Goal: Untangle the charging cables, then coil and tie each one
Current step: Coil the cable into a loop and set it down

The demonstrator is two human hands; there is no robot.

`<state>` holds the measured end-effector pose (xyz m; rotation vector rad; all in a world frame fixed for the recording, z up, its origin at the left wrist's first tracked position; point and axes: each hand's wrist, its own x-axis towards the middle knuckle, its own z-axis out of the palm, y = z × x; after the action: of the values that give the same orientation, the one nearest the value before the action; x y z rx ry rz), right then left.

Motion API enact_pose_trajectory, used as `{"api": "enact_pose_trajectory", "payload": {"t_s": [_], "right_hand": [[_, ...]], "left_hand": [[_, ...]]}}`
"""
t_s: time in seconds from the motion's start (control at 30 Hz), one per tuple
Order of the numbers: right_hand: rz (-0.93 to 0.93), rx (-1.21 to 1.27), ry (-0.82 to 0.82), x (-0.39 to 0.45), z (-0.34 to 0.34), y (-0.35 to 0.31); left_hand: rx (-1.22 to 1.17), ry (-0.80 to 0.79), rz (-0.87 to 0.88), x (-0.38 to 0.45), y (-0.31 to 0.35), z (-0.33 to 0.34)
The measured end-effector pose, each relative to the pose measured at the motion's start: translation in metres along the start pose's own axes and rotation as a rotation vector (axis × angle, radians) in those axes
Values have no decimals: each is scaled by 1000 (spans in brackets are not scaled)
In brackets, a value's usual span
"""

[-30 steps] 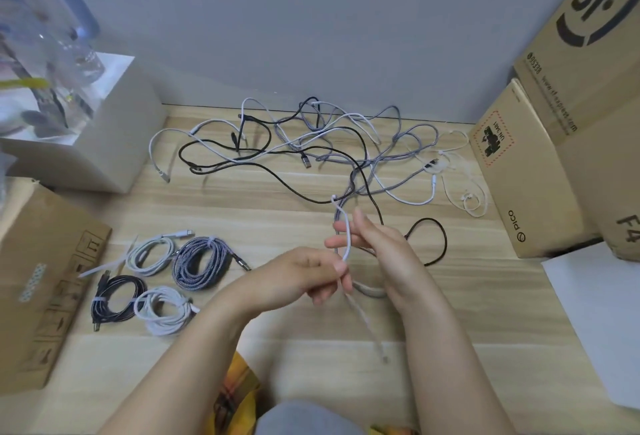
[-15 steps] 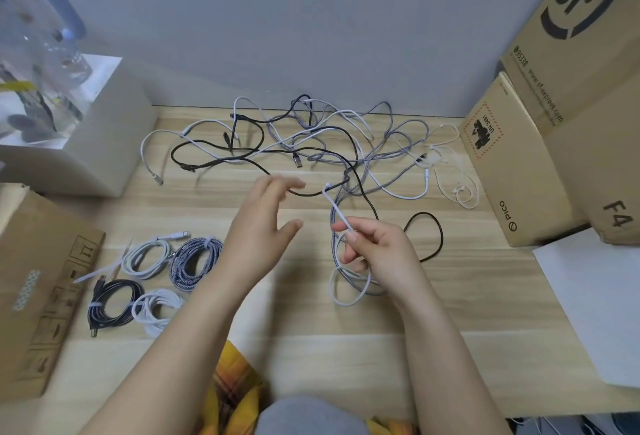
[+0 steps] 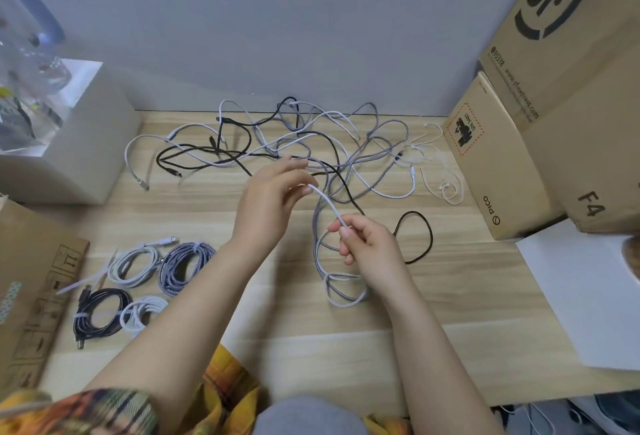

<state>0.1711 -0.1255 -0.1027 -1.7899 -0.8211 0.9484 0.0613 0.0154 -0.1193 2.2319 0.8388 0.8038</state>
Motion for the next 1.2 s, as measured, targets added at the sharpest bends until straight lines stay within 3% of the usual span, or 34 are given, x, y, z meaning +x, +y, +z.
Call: {"api": "enact_pose_trajectory", "payload": {"t_s": [0.07, 0.2, 0.3, 0.37, 0.43, 0.57, 0.7, 0.77, 0.87, 0.97, 1.07, 1.2], "right_hand": [[64, -6, -13, 6, 6, 7], [142, -31, -30, 20, 17, 14], [121, 10, -28, 22, 20, 12], [114, 71, 35, 23, 20, 10], [64, 101, 148, 26, 16, 9], [-84, 107, 267, 28, 10, -1], [-132, 192, 233, 27, 1, -16], [-113, 213, 233, 28, -2, -16], [-58, 228, 314, 31, -2, -5], [-24, 162, 238, 26, 0, 6], [82, 165, -4, 12, 6, 5], [271, 369, -278, 1, 8, 1]], "left_hand": [[69, -23, 0, 7, -7, 4], [115, -187, -168, 16, -22, 12], [114, -97, -30, 18, -22, 9], [141, -66, 5, 18, -20, 3], [107, -136, -120, 14, -18, -1], [-239, -341, -413, -3, -1, -4], [-771, -552, -665, -18, 22, -12], [-1105, -635, -726, -27, 30, -9], [-1376, -683, -718, -40, 42, -2], [-1603, -591, -603, -35, 57, -6], [-1576, -355, -564, -21, 67, -13], [-1585, -137, -528, -9, 60, -15]]}}
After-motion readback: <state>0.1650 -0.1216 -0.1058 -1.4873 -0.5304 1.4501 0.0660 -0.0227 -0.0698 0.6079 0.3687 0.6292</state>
